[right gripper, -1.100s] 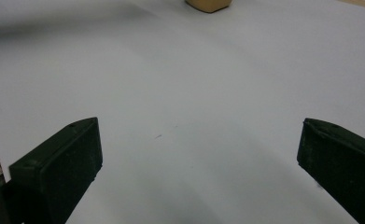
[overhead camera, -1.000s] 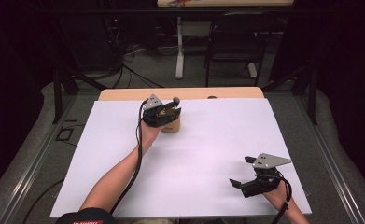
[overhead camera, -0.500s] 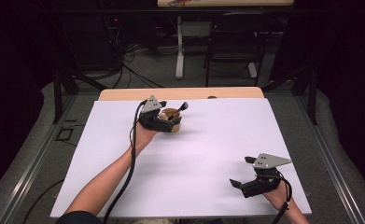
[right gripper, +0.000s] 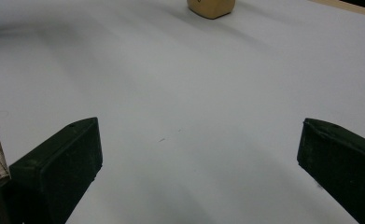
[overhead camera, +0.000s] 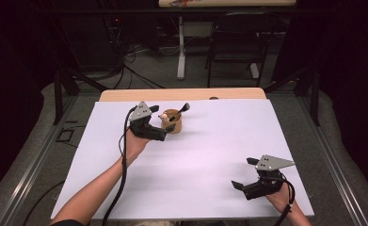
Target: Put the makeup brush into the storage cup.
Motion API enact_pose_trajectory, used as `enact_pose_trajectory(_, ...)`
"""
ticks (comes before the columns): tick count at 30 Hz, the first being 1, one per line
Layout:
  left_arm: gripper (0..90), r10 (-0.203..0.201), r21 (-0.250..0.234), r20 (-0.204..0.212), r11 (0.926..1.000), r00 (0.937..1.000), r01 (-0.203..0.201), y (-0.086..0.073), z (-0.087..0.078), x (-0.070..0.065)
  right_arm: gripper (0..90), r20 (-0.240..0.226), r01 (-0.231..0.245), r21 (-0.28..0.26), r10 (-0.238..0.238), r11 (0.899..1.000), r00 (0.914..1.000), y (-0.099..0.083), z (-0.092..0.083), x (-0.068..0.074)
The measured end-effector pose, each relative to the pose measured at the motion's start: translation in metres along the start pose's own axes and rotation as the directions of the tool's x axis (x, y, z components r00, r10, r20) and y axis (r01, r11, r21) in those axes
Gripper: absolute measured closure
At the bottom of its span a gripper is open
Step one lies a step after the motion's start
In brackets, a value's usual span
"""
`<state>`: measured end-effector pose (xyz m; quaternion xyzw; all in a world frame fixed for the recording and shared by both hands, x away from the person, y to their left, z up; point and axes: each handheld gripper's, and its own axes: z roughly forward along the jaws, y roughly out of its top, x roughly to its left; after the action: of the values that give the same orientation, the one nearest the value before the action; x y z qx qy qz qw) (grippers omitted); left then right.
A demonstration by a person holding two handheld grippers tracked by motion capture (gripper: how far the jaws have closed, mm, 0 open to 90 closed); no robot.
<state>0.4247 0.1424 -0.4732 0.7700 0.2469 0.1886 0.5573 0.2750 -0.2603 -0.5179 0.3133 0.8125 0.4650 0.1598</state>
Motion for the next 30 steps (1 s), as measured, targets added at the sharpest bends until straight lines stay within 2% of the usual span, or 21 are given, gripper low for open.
enact_pose_trajectory(10, 0.3, -0.036, -0.016, 0.003, 0.9992, 0.9993, 0.036, -0.012, -0.027, -0.010, 0.0, 0.002, -0.001, -0.004, 0.001, 1.000, 1.0000, 0.000, 0.000, 0.000)
enact_pose_trajectory(11, 0.3, -0.035, -0.016, -0.012, 0.9993, 0.9993, 0.035, -0.013, -0.030, -0.011, 0.0, 0.002, -0.002, -0.006, 0.002, 1.000, 1.0000, 0.000, 0.000, 0.000)
enact_pose_trajectory(12, 0.3, -0.038, -0.024, 0.005, 0.9990, 0.9993, 0.038, -0.014, -0.033, -0.012, 0.0, 0.002, 0.002, -0.005, -0.002, 1.000, 1.0000, 0.000, -0.001, 0.000)
enact_pose_trajectory(14, 0.3, -0.041, -0.033, -0.001, 0.9986, 0.9991, 0.041, -0.016, -0.040, -0.015, 0.0, 0.002, -0.001, -0.012, 0.001, 1.000, 1.0000, 0.000, -0.001, 0.000)
enact_pose_trajectory(15, 0.3, -0.039, -0.036, 0.015, 0.9986, 0.9991, 0.040, -0.016, -0.043, -0.016, 0.0, 0.002, -0.002, -0.013, 0.002, 1.000, 1.0000, 0.000, -0.001, 0.000)
enact_pose_trajectory(16, 0.3, -0.039, -0.041, -0.005, 0.9984, 0.9992, 0.039, -0.017, -0.046, -0.018, 0.0, 0.001, -0.001, -0.014, 0.001, 1.000, 1.0000, 0.000, -0.001, 0.000)
enact_pose_trajectory(20, 0.3, -0.034, -0.045, -0.004, 0.9984, 0.9994, 0.034, -0.020, -0.059, -0.025, 0.0, 0.000, 0.000, -0.015, 0.000, 1.000, 1.0000, 0.000, -0.001, 0.001)
enact_pose_trajectory(22, 0.3, -0.044, -0.041, 0.014, 0.9982, 0.9990, 0.044, -0.023, -0.065, -0.027, 0.0, 0.001, -0.001, -0.015, 0.001, 1.000, 1.0000, 0.000, -0.001, 0.001)
enact_pose_trajectory(30, 0.3, -0.047, -0.043, 0.013, 0.9980, 0.9988, 0.047, -0.035, -0.087, -0.037, 0.0, -0.003, 0.007, -0.021, -0.007, 1.000, 1.0000, 0.001, -0.001, 0.002)
